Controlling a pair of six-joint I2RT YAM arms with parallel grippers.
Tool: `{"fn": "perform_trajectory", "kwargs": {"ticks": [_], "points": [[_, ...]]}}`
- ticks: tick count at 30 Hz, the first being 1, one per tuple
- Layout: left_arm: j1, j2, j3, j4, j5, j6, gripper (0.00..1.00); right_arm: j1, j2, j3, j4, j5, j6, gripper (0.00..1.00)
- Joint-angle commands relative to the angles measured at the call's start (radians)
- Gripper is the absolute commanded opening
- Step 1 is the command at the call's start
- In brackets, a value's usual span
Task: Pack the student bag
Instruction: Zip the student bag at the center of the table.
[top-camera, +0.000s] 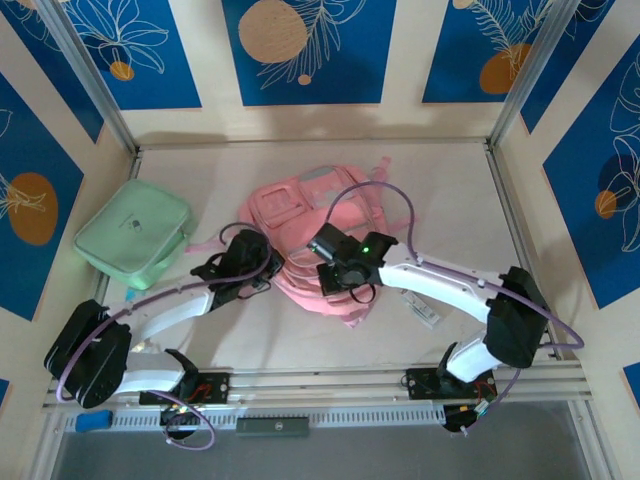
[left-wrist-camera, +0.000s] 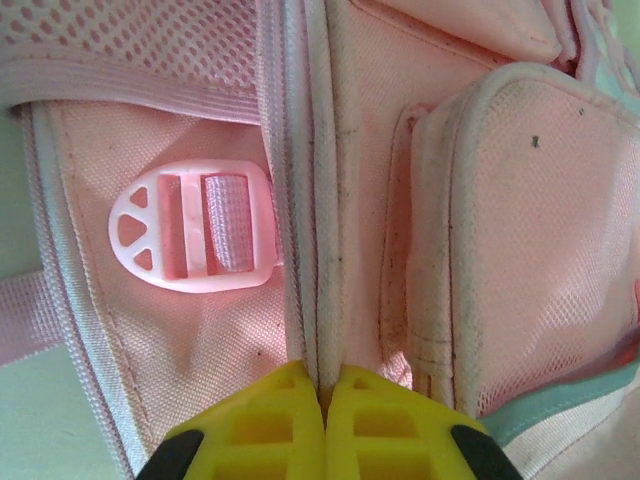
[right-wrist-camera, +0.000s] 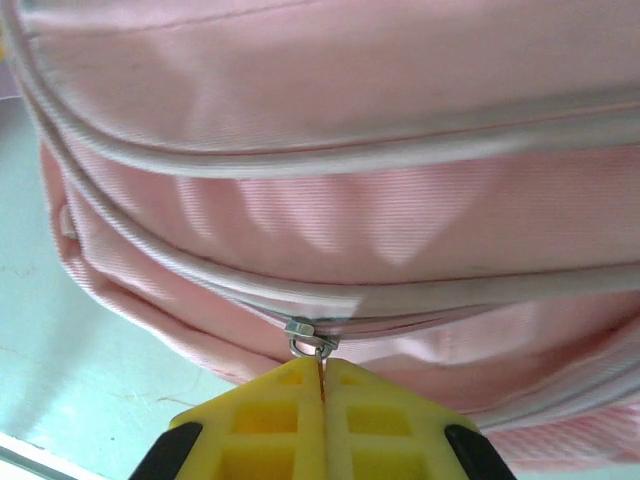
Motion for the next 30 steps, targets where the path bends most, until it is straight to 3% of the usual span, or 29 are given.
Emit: {"fn": "perform_trajectory", "kwargs": {"ticks": [1,6,9,12,17,24,30], "points": [[0.094,0.031,0.081,-0.034,0.039,0.185,0.00,-0.024,-0.037,-0.025,-0.145,-0.018,-0.002,0.00],[0.113,0.050,0.139,-0.014,0.118,0.273,0.00,0.105,0.043,0.061,-0.086,-0.030,0.001,0.00],[0.113,0.038,0.167,-0.068,0.131,0.299,0.07,0.105,0.105,0.102,-0.046,-0.054,0.040,0.00],[0.112,-0.019,0.135,-0.094,0.139,0.295,0.32,0.092,0.132,0.101,0.001,-0.069,0.054,0.00],[0.083,-0.172,-0.055,0.022,0.159,0.100,0.48,0.099,0.137,0.083,0.036,-0.080,0.058,0.00],[-0.107,-0.198,-0.120,0.140,0.024,-0.109,0.55,0.114,0.130,0.059,0.051,-0.073,0.085,0.00],[-0.210,-0.125,-0.134,0.186,-0.108,-0.233,0.48,0.120,0.130,0.054,0.054,-0.071,0.093,0.00]]}}
